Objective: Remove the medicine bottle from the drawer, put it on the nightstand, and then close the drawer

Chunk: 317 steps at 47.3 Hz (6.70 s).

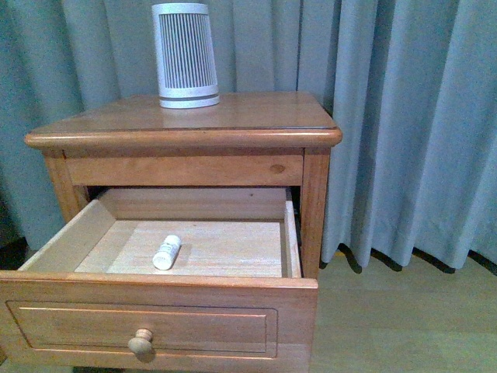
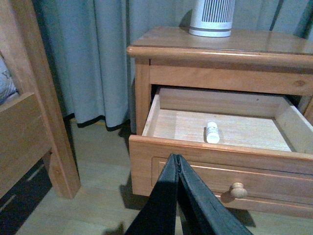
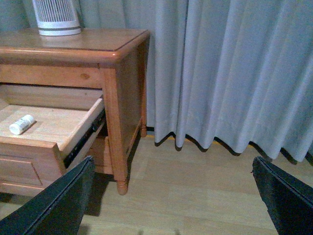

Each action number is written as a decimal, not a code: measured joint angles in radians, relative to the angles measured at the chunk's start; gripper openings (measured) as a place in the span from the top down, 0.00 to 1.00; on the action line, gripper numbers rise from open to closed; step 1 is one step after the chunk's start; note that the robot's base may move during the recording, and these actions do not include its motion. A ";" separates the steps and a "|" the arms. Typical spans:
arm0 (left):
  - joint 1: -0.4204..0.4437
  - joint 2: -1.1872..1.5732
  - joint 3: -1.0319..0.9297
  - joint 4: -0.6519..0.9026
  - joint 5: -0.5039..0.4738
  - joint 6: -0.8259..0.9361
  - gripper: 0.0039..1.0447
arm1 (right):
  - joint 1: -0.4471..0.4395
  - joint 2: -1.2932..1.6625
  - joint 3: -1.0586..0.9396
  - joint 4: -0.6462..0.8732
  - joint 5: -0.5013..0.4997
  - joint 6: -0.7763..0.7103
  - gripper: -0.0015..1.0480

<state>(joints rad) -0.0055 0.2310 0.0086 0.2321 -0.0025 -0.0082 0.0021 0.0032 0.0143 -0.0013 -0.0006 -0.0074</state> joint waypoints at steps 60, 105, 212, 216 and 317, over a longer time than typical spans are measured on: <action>0.000 -0.227 0.000 -0.232 0.002 0.003 0.05 | 0.000 -0.001 0.000 0.000 0.004 0.000 0.07; 0.000 -0.228 0.000 -0.233 -0.001 0.003 0.06 | 0.160 1.872 1.147 0.095 0.167 0.216 0.07; 0.000 -0.228 0.000 -0.233 0.000 0.004 0.06 | 0.266 1.867 1.339 -0.020 0.272 0.375 0.71; 0.000 -0.228 0.000 -0.233 -0.001 0.004 0.06 | 0.254 1.790 1.363 0.012 0.295 0.319 0.71; 0.000 -0.228 0.000 -0.233 0.000 0.003 0.06 | 0.269 1.349 0.301 0.639 0.465 0.363 0.07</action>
<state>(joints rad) -0.0051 0.0032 0.0090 -0.0010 -0.0029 -0.0048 0.2707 1.3521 0.3153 0.6376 0.4644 0.3557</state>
